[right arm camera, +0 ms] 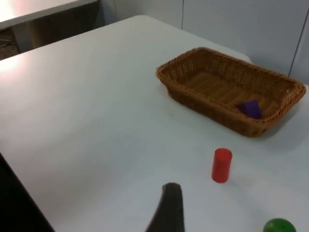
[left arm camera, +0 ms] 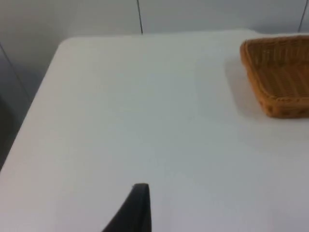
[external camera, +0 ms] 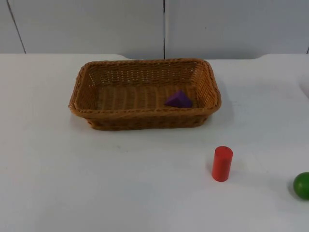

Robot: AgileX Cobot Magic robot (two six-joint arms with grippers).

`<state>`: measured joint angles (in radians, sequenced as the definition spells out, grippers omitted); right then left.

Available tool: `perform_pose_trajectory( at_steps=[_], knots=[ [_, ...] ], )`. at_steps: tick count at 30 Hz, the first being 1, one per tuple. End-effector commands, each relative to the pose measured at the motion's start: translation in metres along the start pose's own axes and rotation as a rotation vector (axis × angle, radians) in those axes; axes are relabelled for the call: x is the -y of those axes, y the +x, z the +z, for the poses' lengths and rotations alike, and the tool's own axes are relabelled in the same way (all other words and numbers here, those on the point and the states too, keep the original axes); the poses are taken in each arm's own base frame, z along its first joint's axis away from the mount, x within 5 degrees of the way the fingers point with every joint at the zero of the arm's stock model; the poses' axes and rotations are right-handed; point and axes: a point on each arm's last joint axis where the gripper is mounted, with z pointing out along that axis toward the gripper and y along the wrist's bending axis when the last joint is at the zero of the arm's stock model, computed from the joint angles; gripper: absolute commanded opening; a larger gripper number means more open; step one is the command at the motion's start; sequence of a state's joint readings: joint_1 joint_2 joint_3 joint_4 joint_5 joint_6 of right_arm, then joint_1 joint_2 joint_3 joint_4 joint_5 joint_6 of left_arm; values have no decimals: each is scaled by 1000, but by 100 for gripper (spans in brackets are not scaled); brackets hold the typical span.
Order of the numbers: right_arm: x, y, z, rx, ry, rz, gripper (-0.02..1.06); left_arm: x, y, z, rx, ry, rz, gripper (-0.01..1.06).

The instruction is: Pick up the basket with the left hand and place the triangular block into the basket with the right hand.

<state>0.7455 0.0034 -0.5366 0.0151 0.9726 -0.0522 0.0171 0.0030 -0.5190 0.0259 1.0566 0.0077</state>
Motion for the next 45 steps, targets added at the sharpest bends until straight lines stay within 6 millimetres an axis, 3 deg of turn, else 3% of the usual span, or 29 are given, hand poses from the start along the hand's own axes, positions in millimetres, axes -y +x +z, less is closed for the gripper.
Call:
perform_pose_trajectory(
  at_steps=[1, 7, 23, 26, 30, 45],
  knots=[
    [-1, 3, -2, -35, -9, 4, 69, -2, 1, 1, -2, -24, -5, 105],
    [1, 9, 0, -89, 10, -4, 69, -9, 4, 2, -20, -102, 14, 105],
    [2, 15, 4, -127, 21, 11, 69, -2, 7, 5, -40, -33, -48, 105],
    [2, 15, 4, -127, 21, 11, 76, -2, 7, 5, -40, -33, -48, 105],
    [2, 15, 4, -127, 21, 11, 105, -2, 7, 5, -42, -31, -50, 105],
    [2, 15, 4, -127, 25, 19, 105, 7, 7, 5, -41, 78, -51, 105]
  ],
)
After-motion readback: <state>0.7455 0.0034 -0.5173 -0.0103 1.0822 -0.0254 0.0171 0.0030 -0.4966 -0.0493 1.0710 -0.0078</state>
